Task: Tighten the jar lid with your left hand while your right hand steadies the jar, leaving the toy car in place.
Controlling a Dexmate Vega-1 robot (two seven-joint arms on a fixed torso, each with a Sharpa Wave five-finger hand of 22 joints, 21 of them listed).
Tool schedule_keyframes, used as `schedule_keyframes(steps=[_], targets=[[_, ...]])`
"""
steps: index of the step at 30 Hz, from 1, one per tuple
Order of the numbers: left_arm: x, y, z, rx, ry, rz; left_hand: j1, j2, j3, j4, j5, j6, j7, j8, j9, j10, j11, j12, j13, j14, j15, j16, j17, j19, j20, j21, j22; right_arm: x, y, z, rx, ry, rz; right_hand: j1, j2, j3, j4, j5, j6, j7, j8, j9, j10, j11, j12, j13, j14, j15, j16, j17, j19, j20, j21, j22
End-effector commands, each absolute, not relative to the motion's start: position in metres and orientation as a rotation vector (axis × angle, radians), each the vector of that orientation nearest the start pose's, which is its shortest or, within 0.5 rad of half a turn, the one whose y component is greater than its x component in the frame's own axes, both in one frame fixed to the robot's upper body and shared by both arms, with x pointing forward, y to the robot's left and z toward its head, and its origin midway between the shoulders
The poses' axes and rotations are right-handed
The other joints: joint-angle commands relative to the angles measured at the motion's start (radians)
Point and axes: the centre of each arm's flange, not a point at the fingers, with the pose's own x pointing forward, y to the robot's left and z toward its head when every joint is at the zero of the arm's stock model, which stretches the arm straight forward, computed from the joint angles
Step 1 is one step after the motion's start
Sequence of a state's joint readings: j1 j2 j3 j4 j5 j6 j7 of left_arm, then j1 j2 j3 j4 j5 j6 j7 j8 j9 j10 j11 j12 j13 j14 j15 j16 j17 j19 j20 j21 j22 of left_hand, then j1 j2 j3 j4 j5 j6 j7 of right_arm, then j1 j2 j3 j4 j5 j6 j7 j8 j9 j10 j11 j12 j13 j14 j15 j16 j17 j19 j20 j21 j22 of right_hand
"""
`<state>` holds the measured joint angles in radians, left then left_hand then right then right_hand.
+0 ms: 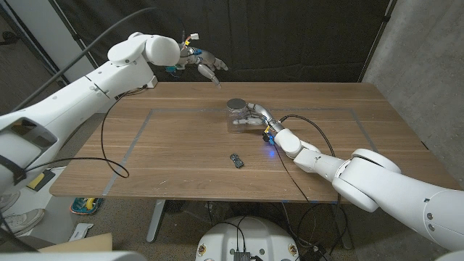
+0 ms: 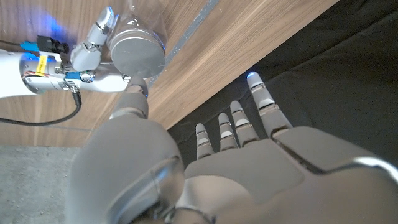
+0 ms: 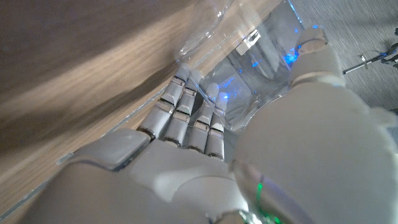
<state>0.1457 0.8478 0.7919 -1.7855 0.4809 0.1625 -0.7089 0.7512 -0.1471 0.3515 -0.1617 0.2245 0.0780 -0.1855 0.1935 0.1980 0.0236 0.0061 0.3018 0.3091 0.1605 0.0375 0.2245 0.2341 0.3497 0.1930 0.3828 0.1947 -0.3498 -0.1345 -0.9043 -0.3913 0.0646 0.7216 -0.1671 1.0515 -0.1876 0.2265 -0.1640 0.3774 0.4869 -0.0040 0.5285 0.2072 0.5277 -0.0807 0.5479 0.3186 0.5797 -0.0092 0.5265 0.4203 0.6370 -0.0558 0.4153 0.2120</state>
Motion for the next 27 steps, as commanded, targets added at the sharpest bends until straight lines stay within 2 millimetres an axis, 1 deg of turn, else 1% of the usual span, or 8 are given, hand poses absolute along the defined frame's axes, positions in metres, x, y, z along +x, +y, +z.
schedule_keyframes(steps=[1, 8, 10, 12, 14, 17, 23, 27], targets=[[0.557, 0.148, 0.235, 1.97, -0.531, -0.358, 0.031, 0.009, 0.001, 0.001, 0.015, -0.013, -0.007, 0.002, 0.005, -0.005, -0.004, -0.003, 0.004, 0.004, -0.008, -0.001, -0.001, 0.0, -0.004, -0.005, 0.002, 0.715, -0.105, -0.044, -0.65, -0.684, 0.331, 0.166, 0.174, 0.01, 0.011, -0.004, 0.121, -0.076, 0.0, 0.002, -0.001, -0.001, 0.005, 0.004, 0.054, -0.214, -0.002, 0.139, -0.001, -0.05, 0.005, 0.001], [0.56, 0.133, 0.23, 2.045, -0.513, -0.347, 0.042, 0.015, -0.025, 0.017, 0.023, 0.014, -0.013, 0.017, 0.007, 0.031, -0.005, 0.009, 0.01, 0.062, -0.026, 0.019, -0.008, 0.097, -0.019, 0.026, 0.002, 0.715, -0.105, -0.044, -0.651, -0.682, 0.329, 0.169, 0.176, 0.009, 0.012, -0.006, 0.12, -0.076, 0.0, 0.003, 0.0, -0.002, 0.006, 0.005, 0.054, -0.215, -0.006, 0.143, -0.003, -0.049, 0.008, 0.001], [0.561, 0.128, 0.228, 2.073, -0.5, -0.331, 0.039, 0.017, -0.039, 0.024, 0.024, 0.02, 0.002, 0.019, 0.008, 0.056, 0.01, 0.018, 0.013, 0.096, -0.027, 0.032, -0.008, 0.139, -0.021, 0.04, 0.002, 0.715, -0.105, -0.044, -0.652, -0.682, 0.328, 0.169, 0.175, 0.007, 0.013, -0.008, 0.12, -0.076, 0.0, 0.003, 0.0, -0.002, 0.007, 0.005, 0.054, -0.214, -0.006, 0.145, -0.004, -0.05, 0.008, 0.001], [0.563, 0.125, 0.225, 2.092, -0.491, -0.316, 0.033, 0.017, -0.054, 0.031, 0.024, 0.026, 0.005, 0.021, 0.008, 0.07, 0.015, 0.022, 0.017, 0.136, -0.032, 0.047, -0.007, 0.202, -0.037, 0.061, 0.001, 0.715, -0.105, -0.044, -0.65, -0.68, 0.329, 0.172, 0.176, 0.007, 0.012, -0.009, 0.12, -0.076, -0.001, 0.003, -0.001, -0.002, 0.007, 0.006, 0.055, -0.215, -0.006, 0.148, -0.005, -0.05, 0.009, 0.001], [0.565, 0.122, 0.222, 2.103, -0.478, -0.301, 0.033, 0.016, -0.061, 0.031, 0.024, 0.032, 0.005, 0.023, 0.008, 0.081, 0.023, 0.025, 0.018, 0.153, -0.035, 0.053, -0.007, 0.229, -0.045, 0.07, 0.0, 0.715, -0.105, -0.045, -0.649, -0.682, 0.329, 0.173, 0.177, 0.007, 0.013, -0.009, 0.12, -0.077, -0.001, 0.004, 0.001, 0.0, 0.008, 0.006, 0.054, -0.215, -0.008, 0.149, -0.005, -0.05, 0.01, 0.001], [0.568, 0.118, 0.219, 2.118, -0.463, -0.268, 0.023, 0.023, -0.077, 0.04, 0.022, 0.072, 0.03, 0.037, 0.009, 0.106, 0.04, 0.034, 0.023, 0.194, -0.039, 0.068, -0.005, 0.279, -0.057, 0.085, -0.001, 0.715, -0.106, -0.045, -0.647, -0.682, 0.329, 0.174, 0.177, 0.006, 0.013, -0.011, 0.121, -0.077, 0.0, 0.004, 0.0, -0.002, 0.008, 0.007, 0.054, -0.215, -0.009, 0.151, -0.006, -0.05, 0.011, 0.001], [0.575, 0.113, 0.212, 2.118, -0.457, -0.253, 0.014, 0.03, -0.087, 0.046, 0.016, 0.055, 0.024, 0.028, 0.009, 0.084, 0.054, 0.023, 0.026, 0.178, -0.026, 0.06, -0.004, 0.293, -0.055, 0.086, -0.003, 0.714, -0.106, -0.046, -0.643, -0.685, 0.33, 0.176, 0.179, 0.005, 0.014, -0.013, 0.122, -0.077, 0.0, 0.004, 0.0, -0.004, 0.009, 0.007, 0.055, -0.214, -0.013, 0.153, -0.006, -0.05, 0.014, 0.001], [0.581, 0.109, 0.205, 2.101, -0.476, -0.281, 0.019, 0.038, -0.088, 0.045, 0.014, 0.059, 0.019, 0.029, 0.009, 0.079, 0.052, 0.021, 0.027, 0.177, -0.03, 0.059, -0.004, 0.289, -0.053, 0.082, -0.004, 0.713, -0.107, -0.047, -0.639, -0.689, 0.33, 0.178, 0.179, 0.005, 0.014, -0.014, 0.12, -0.077, -0.001, 0.004, -0.001, -0.004, 0.009, 0.007, 0.055, -0.215, -0.015, 0.156, -0.009, -0.05, 0.015, 0.001]])
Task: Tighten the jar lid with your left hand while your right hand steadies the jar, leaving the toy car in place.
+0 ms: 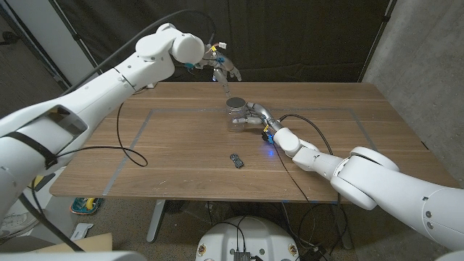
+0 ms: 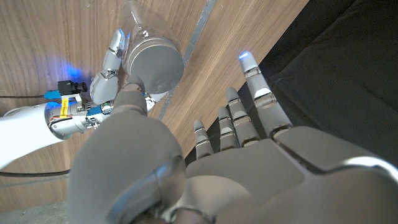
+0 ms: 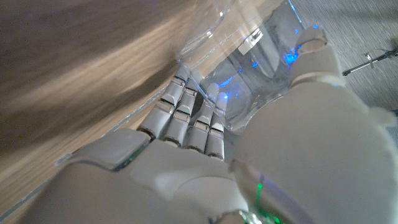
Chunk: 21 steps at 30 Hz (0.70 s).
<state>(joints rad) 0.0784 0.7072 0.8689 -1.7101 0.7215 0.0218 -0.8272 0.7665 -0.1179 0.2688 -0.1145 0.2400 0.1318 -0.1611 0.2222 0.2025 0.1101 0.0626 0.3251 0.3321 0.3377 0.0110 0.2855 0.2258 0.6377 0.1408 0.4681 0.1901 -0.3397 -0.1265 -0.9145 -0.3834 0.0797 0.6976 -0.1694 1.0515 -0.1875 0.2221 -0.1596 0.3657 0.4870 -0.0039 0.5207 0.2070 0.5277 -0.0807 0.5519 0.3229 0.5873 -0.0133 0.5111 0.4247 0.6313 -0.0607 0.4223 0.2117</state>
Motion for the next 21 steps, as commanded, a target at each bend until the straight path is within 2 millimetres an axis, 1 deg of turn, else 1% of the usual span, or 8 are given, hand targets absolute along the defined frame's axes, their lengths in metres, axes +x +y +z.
schedule_keyframes(steps=[1, 3, 5, 9, 11, 16, 17, 21], targets=[[0.582, 0.108, 0.203, 2.096, -0.476, -0.293, 0.006, 0.012, -0.004, -0.002, -0.001, 0.007, -0.004, 0.0, 0.004, -0.001, -0.008, 0.0, 0.005, 0.004, -0.006, 0.0, 0.004, 0.002, -0.003, -0.003, 0.001, 0.713, -0.107, -0.047, -0.64, -0.69, 0.33, 0.178, 0.18, 0.009, 0.01, -0.003, 0.12, -0.077, 0.007, 0.005, -0.001, -0.003, 0.004, 0.003, 0.048, -0.211, 0.0, 0.152, -0.003, -0.045, 0.008, 0.001], [0.584, 0.105, 0.2, 2.09, -0.475, -0.313, 0.009, 0.014, -0.004, -0.003, -0.003, 0.008, -0.004, 0.001, 0.004, 0.003, -0.013, 0.002, 0.005, 0.006, -0.007, 0.0, 0.004, 0.003, -0.005, -0.004, 0.001, 0.713, -0.107, -0.047, -0.638, -0.69, 0.331, 0.177, 0.181, 0.008, 0.011, -0.004, 0.121, -0.077, 0.007, 0.005, -0.002, -0.004, 0.005, 0.003, 0.049, -0.21, 0.0, 0.154, -0.003, -0.045, 0.009, 0.001], [0.585, 0.103, 0.197, 2.088, -0.47, -0.325, 0.008, 0.017, -0.005, -0.002, -0.004, 0.007, -0.003, 0.0, 0.004, 0.006, -0.011, 0.003, 0.006, 0.003, -0.004, -0.001, 0.004, 0.0, -0.004, -0.006, 0.001, 0.712, -0.108, -0.048, -0.638, -0.694, 0.331, 0.178, 0.181, 0.007, 0.011, -0.005, 0.121, -0.076, 0.007, 0.005, -0.001, -0.003, 0.005, 0.003, 0.049, -0.21, 0.0, 0.155, -0.004, -0.045, 0.01, 0.001], [0.586, 0.101, 0.192, 2.077, -0.489, -0.323, 0.004, 0.018, -0.014, -0.001, -0.011, 0.038, -0.007, 0.01, 0.005, 0.053, -0.023, 0.025, 0.012, 0.014, -0.004, -0.002, 0.002, -0.004, 0.013, -0.011, 0.0, 0.711, -0.109, -0.049, -0.636, -0.699, 0.332, 0.179, 0.182, 0.007, 0.012, -0.007, 0.121, -0.077, 0.007, 0.005, -0.002, -0.003, 0.005, 0.003, 0.049, -0.209, -0.005, 0.157, -0.005, -0.045, 0.012, 0.001], [0.587, 0.101, 0.19, 2.063, -0.497, -0.328, 0.004, 0.019, -0.017, -0.001, -0.014, 0.051, -0.007, 0.015, 0.006, 0.061, -0.023, 0.029, 0.014, 0.026, -0.005, 0.0, 0.001, 0.001, 0.02, -0.011, 0.0, 0.711, -0.109, -0.049, -0.637, -0.7, 0.334, 0.18, 0.183, 0.006, 0.012, -0.008, 0.122, -0.076, 0.007, 0.005, -0.001, -0.001, 0.005, 0.003, 0.049, -0.21, -0.006, 0.159, -0.006, -0.044, 0.013, 0.001], [0.59, 0.1, 0.185, 2.06, -0.487, -0.355, 0.012, 0.029, -0.014, -0.003, -0.016, 0.062, -0.011, 0.019, 0.006, 0.063, -0.026, 0.033, 0.017, 0.032, -0.005, 0.0, 0.001, 0.011, 0.024, -0.009, -0.001, 0.711, -0.109, -0.049, -0.637, -0.703, 0.335, 0.179, 0.184, 0.005, 0.014, -0.009, 0.122, -0.076, 0.007, 0.006, 0.001, -0.002, 0.007, 0.004, 0.049, -0.208, -0.009, 0.16, -0.007, -0.045, 0.015, 0.001], [0.59, 0.1, 0.184, 2.06, -0.487, -0.356, 0.015, 0.031, -0.013, -0.005, -0.017, 0.062, -0.013, 0.018, 0.007, 0.055, -0.021, 0.03, 0.018, 0.03, -0.006, -0.002, 0.0, 0.009, 0.025, -0.011, -0.001, 0.711, -0.109, -0.05, -0.637, -0.702, 0.335, 0.178, 0.183, 0.004, 0.014, -0.01, 0.123, -0.076, 0.007, 0.006, 0.0, -0.003, 0.006, 0.004, 0.05, -0.208, -0.009, 0.161, -0.007, -0.045, 0.015, 0.001], [0.591, 0.1, 0.18, 2.043, -0.503, -0.347, 0.018, 0.032, -0.015, -0.006, -0.019, 0.061, -0.017, 0.017, 0.007, 0.044, -0.022, 0.027, 0.02, 0.02, -0.002, -0.008, 0.0, 0.01, 0.026, -0.012, -0.002, 0.711, -0.108, -0.05, -0.636, -0.701, 0.337, 0.179, 0.186, 0.004, 0.015, -0.011, 0.123, -0.076, 0.007, 0.006, 0.001, -0.001, 0.007, 0.004, 0.051, -0.209, -0.012, 0.163, -0.007, -0.044, 0.017, 0.001]])
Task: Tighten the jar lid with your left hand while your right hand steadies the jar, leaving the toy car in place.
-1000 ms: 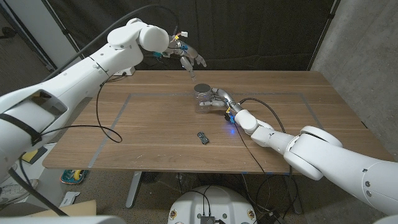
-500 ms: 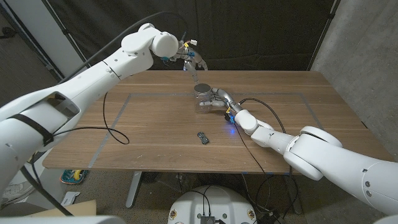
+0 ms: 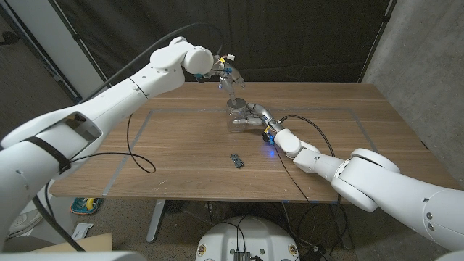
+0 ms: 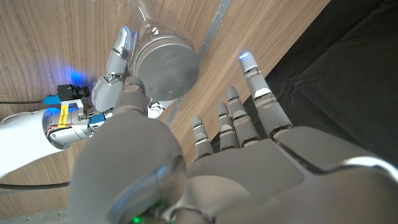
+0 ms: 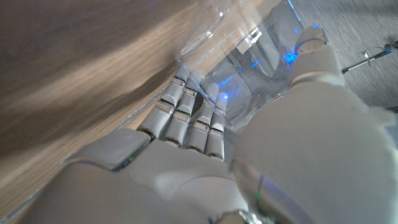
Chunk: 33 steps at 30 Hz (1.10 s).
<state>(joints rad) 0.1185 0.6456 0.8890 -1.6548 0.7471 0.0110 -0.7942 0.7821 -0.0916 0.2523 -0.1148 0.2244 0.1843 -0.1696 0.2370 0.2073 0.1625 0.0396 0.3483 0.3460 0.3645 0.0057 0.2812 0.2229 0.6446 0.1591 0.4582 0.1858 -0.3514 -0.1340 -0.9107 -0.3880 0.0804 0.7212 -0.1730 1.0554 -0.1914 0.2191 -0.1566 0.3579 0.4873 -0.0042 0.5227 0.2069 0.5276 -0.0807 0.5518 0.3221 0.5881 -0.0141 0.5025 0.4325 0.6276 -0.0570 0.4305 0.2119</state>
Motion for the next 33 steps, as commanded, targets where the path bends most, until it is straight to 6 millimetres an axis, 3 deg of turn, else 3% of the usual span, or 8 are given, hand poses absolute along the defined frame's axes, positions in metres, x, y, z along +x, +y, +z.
schedule_keyframes(steps=[1, 10, 28, 33], targets=[[0.591, 0.1, 0.179, 2.041, -0.504, -0.347, -0.004, 0.004, -0.002, -0.004, -0.006, 0.009, -0.009, 0.002, 0.003, -0.005, 0.002, 0.006, 0.007, 0.001, -0.001, -0.002, 0.003, 0.013, 0.002, 0.0, 0.002, 0.711, -0.108, -0.05, -0.635, -0.7, 0.337, 0.176, 0.189, 0.007, 0.012, -0.004, 0.122, -0.075, 0.005, 0.006, 0.0, -0.002, 0.007, 0.004, 0.051, -0.208, -0.005, 0.156, -0.004, -0.048, 0.01, 0.001], [0.591, 0.095, 0.167, 2.055, -0.512, -0.334, -0.009, 0.014, -0.008, -0.001, -0.009, 0.04, 0.0, 0.012, 0.005, 0.038, 0.004, 0.034, 0.02, 0.072, -0.022, 0.017, 0.01, 0.069, -0.035, 0.014, 0.002, 0.711, -0.107, -0.051, -0.637, -0.694, 0.338, 0.176, 0.19, 0.005, 0.013, -0.007, 0.122, -0.077, 0.005, 0.006, 0.001, -0.004, 0.008, 0.006, 0.053, -0.208, -0.01, 0.16, -0.006, -0.047, 0.013, 0.0], [0.6, 0.096, 0.155, 2.069, -0.502, -0.299, 0.006, 0.017, -0.01, -0.011, -0.011, 0.074, 0.001, 0.022, 0.005, 0.062, -0.004, 0.056, 0.032, 0.105, -0.039, 0.026, 0.023, 0.097, -0.046, 0.018, 0.002, 0.713, -0.106, -0.051, -0.633, -0.678, 0.341, 0.179, 0.193, 0.001, 0.014, -0.012, 0.123, -0.077, 0.006, 0.007, 0.001, -0.004, 0.009, 0.007, 0.056, -0.208, -0.018, 0.169, -0.01, -0.047, 0.02, 0.0], [0.604, 0.095, 0.152, 2.058, -0.499, -0.305, 0.01, 0.022, -0.01, -0.012, -0.012, 0.092, 0.002, 0.028, 0.006, 0.078, -0.007, 0.067, 0.037, 0.121, -0.044, 0.028, 0.025, 0.123, -0.069, 0.025, 0.002, 0.714, -0.106, -0.051, -0.631, -0.673, 0.34, 0.18, 0.192, 0.0, 0.013, -0.013, 0.123, -0.076, 0.006, 0.007, 0.0, -0.006, 0.009, 0.007, 0.057, -0.209, -0.02, 0.172, -0.012, -0.048, 0.021, 0.0]])
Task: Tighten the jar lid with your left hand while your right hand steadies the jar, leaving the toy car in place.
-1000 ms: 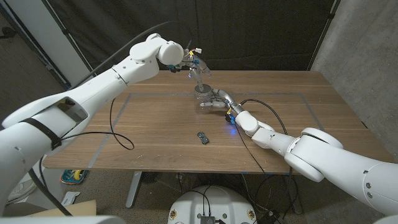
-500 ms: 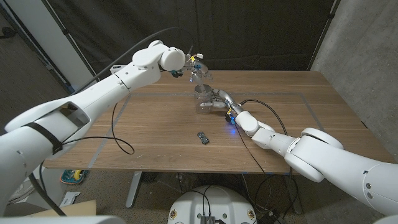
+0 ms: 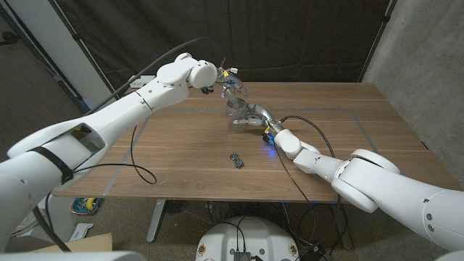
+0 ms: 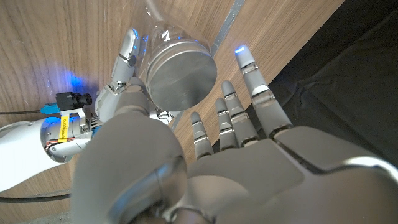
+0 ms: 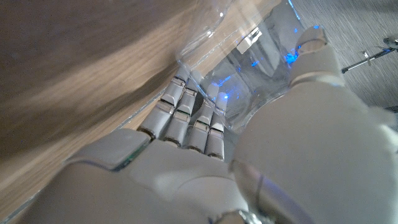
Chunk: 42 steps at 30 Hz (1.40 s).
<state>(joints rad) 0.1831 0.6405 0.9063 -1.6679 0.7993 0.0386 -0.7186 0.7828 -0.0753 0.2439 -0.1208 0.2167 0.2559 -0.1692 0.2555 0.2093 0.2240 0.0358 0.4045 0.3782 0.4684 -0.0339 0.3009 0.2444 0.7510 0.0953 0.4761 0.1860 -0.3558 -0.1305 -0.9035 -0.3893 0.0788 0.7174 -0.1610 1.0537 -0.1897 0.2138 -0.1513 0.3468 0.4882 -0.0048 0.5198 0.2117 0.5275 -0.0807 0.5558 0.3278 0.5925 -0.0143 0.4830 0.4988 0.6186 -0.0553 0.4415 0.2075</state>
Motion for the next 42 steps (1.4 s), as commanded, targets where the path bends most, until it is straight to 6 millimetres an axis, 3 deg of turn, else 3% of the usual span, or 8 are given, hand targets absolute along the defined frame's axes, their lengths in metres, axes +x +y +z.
schedule_keyframes(steps=[1, 14, 19, 25, 32, 42], targets=[[0.604, 0.095, 0.151, 2.054, -0.499, -0.306, 0.01, 0.006, -0.002, -0.006, -0.005, 0.024, 0.003, 0.011, 0.004, 0.018, -0.002, 0.012, 0.005, 0.019, -0.005, 0.008, 0.004, 0.017, -0.006, 0.007, 0.002, 0.714, -0.106, -0.051, -0.632, -0.673, 0.34, 0.182, 0.192, 0.006, 0.008, -0.002, 0.122, -0.077, 0.009, 0.003, 0.001, -0.002, 0.005, 0.001, 0.053, -0.208, -0.002, 0.106, -0.002, -0.05, 0.011, 0.004], [0.606, 0.095, 0.151, 2.064, -0.512, -0.293, 0.065, 0.049, 0.018, -0.022, -0.009, 0.118, 0.014, 0.038, 0.004, 0.114, -0.021, 0.068, 0.024, 0.146, -0.06, 0.055, 0.029, 0.107, -0.07, 0.032, 0.001, 0.717, -0.106, -0.051, -0.637, -0.653, 0.333, 0.185, 0.194, 0.005, 0.008, -0.004, 0.124, -0.077, 0.01, 0.003, 0.001, -0.004, 0.006, 0.002, 0.056, -0.209, -0.01, 0.111, -0.006, -0.051, 0.015, 0.003], [0.607, 0.095, 0.152, 2.075, -0.533, -0.286, 0.128, 0.082, 0.04, -0.039, -0.01, 0.15, 0.021, 0.044, 0.004, 0.126, -0.028, 0.08, 0.033, 0.172, -0.084, 0.071, 0.049, 0.117, -0.096, 0.034, 0.001, 0.718, -0.106, -0.05, -0.638, -0.648, 0.332, 0.186, 0.195, 0.004, 0.008, -0.005, 0.124, -0.077, 0.009, 0.003, 0.002, -0.004, 0.006, 0.002, 0.058, -0.208, -0.011, 0.113, -0.006, -0.051, 0.017, 0.003], [0.608, 0.097, 0.147, 2.101, -0.603, -0.277, 0.233, 0.109, 0.06, -0.055, -0.001, 0.211, 0.03, 0.06, 0.009, 0.148, -0.037, 0.103, 0.052, 0.202, -0.114, 0.094, 0.086, 0.143, -0.15, 0.047, 0.004, 0.719, -0.107, -0.05, -0.637, -0.643, 0.33, 0.188, 0.196, 0.004, 0.008, -0.006, 0.123, -0.078, 0.009, 0.003, 0.0, -0.005, 0.005, 0.002, 0.059, -0.208, -0.015, 0.116, -0.006, -0.051, 0.02, 0.003], [0.61, 0.101, 0.138, 2.146, -0.644, -0.298, 0.285, 0.103, 0.056, -0.054, 0.007, 0.197, 0.033, 0.052, 0.018, 0.12, -0.036, 0.101, 0.066, 0.19, -0.121, 0.097, 0.11, 0.125, -0.162, 0.045, 0.005, 0.718, -0.109, -0.05, -0.636, -0.647, 0.326, 0.187, 0.196, 0.001, 0.009, -0.008, 0.123, -0.077, 0.009, 0.003, 0.001, -0.004, 0.006, 0.002, 0.061, -0.208, -0.018, 0.119, -0.008, -0.051, 0.022, 0.002], [0.613, 0.11, 0.126, 2.188, -0.815, -0.376, 0.365, 0.114, 0.054, -0.051, 0.019, 0.255, 0.053, 0.079, 0.036, 0.128, -0.051, 0.119, 0.087, 0.198, -0.143, 0.113, 0.153, 0.105, -0.187, 0.048, 0.007, 0.718, -0.109, -0.048, -0.643, -0.655, 0.326, 0.189, 0.198, 0.001, 0.009, -0.009, 0.125, -0.077, 0.01, 0.003, 0.002, -0.004, 0.007, 0.003, 0.063, -0.209, -0.025, 0.122, -0.009, -0.051, 0.027, 0.002]])
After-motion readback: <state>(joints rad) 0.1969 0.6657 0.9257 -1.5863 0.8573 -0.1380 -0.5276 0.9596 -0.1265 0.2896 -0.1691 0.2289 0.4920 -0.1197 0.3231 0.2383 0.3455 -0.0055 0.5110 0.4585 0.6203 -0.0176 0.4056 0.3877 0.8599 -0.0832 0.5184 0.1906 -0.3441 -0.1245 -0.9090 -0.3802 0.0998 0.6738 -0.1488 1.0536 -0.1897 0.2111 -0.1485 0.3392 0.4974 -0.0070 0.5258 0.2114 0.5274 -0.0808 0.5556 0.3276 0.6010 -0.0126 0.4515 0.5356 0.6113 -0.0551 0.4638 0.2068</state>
